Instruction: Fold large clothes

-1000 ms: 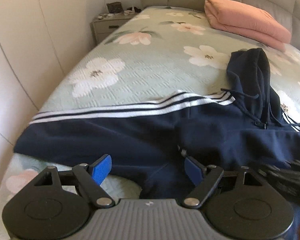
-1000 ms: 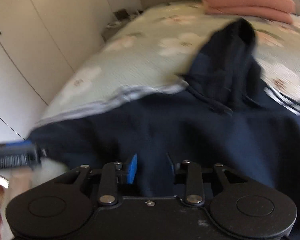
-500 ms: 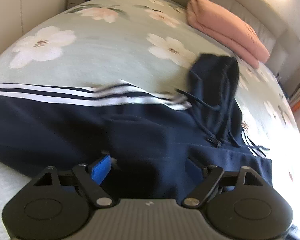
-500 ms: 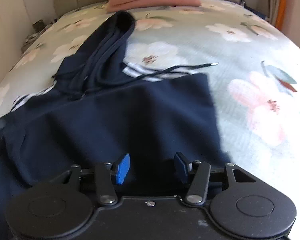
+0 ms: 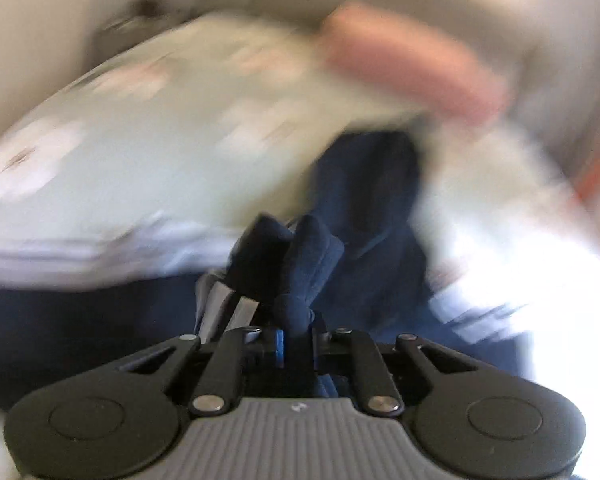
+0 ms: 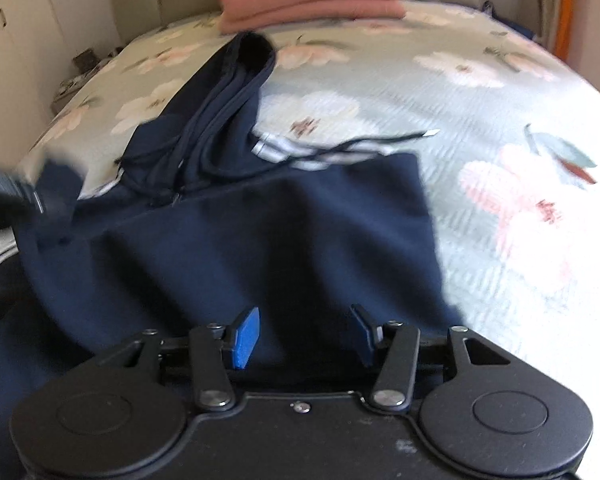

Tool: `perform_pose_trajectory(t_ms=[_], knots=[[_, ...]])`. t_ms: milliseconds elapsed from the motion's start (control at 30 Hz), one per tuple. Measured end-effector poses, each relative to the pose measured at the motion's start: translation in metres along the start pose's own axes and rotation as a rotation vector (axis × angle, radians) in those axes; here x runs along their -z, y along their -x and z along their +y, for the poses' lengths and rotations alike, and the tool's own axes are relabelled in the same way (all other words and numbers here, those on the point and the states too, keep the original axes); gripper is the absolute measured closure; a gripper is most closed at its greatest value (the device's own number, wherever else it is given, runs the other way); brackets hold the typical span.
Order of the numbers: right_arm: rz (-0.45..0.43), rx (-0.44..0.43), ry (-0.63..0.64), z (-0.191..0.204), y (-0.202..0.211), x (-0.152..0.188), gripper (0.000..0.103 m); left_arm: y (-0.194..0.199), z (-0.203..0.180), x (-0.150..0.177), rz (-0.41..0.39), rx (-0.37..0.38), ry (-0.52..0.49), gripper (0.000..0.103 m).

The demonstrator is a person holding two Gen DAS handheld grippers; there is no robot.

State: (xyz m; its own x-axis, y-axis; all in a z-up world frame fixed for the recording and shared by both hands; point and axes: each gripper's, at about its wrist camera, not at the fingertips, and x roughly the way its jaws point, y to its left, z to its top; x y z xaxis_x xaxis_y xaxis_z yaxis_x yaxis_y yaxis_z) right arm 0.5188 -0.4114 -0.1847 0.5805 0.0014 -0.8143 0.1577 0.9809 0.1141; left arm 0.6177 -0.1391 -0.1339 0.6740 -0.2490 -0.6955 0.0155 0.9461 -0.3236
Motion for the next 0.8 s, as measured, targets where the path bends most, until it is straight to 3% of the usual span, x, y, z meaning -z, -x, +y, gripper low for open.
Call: perform_pose_trajectory(t_ms=[67, 133, 200, 300, 400, 467, 567, 700, 800], knots=[[-0.027, 0.01, -0.016, -0.003, 0.008, -0.007, 0.041, 0.032, -0.005, -0.021, -0.128, 0.15, -0.014, 0.091], [-0.053, 0.006, -0.026, -0.003, 0.014, -0.013, 0.041, 0.054, 0.007, -0.033, -0.198, 0.201, -0.006, 0.09], [-0.058, -0.009, -0.027, 0.0, 0.015, -0.016, 0.041, 0.062, 0.033, -0.034, -0.198, 0.158, 0.019, 0.09], [-0.03, -0.026, -0.022, 0.009, 0.004, -0.012, 0.041, 0.048, 0.083, -0.014, -0.126, 0.02, 0.058, 0.089], [0.025, -0.034, -0.011, 0.021, -0.013, -0.003, 0.041, 0.009, 0.128, 0.023, 0.046, -0.061, 0.109, 0.084], [0.054, -0.034, 0.002, 0.027, -0.021, 0.001, 0.041, -0.002, 0.151, 0.048, 0.127, -0.044, 0.205, 0.084], [0.05, -0.022, 0.019, 0.032, -0.026, 0.0, 0.041, 0.016, 0.156, 0.063, 0.076, -0.026, 0.226, 0.07], [-0.01, -0.031, 0.049, 0.049, -0.028, -0.022, 0.043, 0.044, 0.156, 0.06, 0.029, -0.07, 0.204, 0.068], [-0.063, -0.096, 0.098, 0.078, -0.027, -0.035, 0.046, 0.06, 0.156, 0.056, -0.015, -0.099, 0.21, 0.068]])
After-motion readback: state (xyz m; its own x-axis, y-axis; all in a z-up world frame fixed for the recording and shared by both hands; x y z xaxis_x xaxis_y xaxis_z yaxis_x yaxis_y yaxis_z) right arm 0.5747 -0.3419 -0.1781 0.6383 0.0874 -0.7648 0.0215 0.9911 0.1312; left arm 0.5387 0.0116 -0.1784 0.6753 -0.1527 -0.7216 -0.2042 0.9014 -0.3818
